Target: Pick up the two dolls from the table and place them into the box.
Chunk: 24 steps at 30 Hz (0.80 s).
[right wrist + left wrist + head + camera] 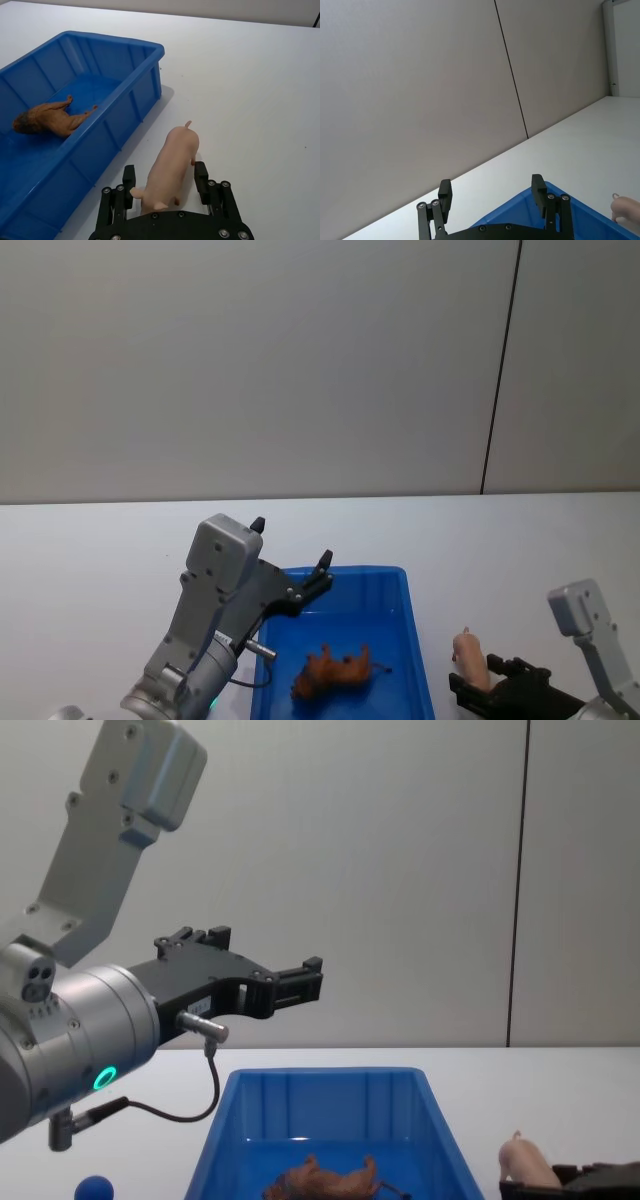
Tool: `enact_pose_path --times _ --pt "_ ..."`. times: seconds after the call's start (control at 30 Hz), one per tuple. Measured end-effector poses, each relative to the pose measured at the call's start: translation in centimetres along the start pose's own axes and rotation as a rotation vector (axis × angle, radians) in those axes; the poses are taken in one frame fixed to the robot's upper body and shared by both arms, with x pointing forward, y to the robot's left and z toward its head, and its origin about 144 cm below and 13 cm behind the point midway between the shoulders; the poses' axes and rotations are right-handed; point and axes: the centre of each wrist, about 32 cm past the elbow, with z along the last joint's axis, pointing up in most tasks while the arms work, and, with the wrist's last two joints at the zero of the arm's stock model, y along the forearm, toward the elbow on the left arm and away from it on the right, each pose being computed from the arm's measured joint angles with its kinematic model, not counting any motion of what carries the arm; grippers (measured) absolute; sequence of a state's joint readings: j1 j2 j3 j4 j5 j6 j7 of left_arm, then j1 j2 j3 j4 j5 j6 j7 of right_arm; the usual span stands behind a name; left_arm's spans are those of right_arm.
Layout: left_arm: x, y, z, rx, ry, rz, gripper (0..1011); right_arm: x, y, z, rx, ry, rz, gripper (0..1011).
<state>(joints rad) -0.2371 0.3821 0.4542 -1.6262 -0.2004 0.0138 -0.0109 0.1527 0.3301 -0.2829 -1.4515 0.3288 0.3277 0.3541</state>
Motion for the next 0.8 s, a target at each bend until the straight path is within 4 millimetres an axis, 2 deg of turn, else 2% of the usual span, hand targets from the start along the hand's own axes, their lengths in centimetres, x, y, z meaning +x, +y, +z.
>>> enact_pose_path --times 0.03,0.13,0.33,0.43,0.8 --pt "0.0 0.0 0.0 0.000 0.000 0.000 1002 0.0 0.0 0.0 -0.001 0.000 -0.001 688" --pt "0.0 0.0 0.0 0.000 0.000 0.000 1002 0.0 0.1 0.0 -0.003 -0.001 -0.004 628" --pt "0.0 0.0 0.0 0.000 0.000 0.000 1002 -0.1 0.1 0.0 0.002 -0.010 -0.013 408" --pt "0.0 0.0 0.0 0.000 0.000 0.000 1002 -0.1 0.1 0.1 0.008 -0.017 -0.017 369" --pt "0.0 0.0 0.0 0.000 0.000 0.000 1002 -0.5 -0.4 1.1 0.080 -0.083 -0.042 369"
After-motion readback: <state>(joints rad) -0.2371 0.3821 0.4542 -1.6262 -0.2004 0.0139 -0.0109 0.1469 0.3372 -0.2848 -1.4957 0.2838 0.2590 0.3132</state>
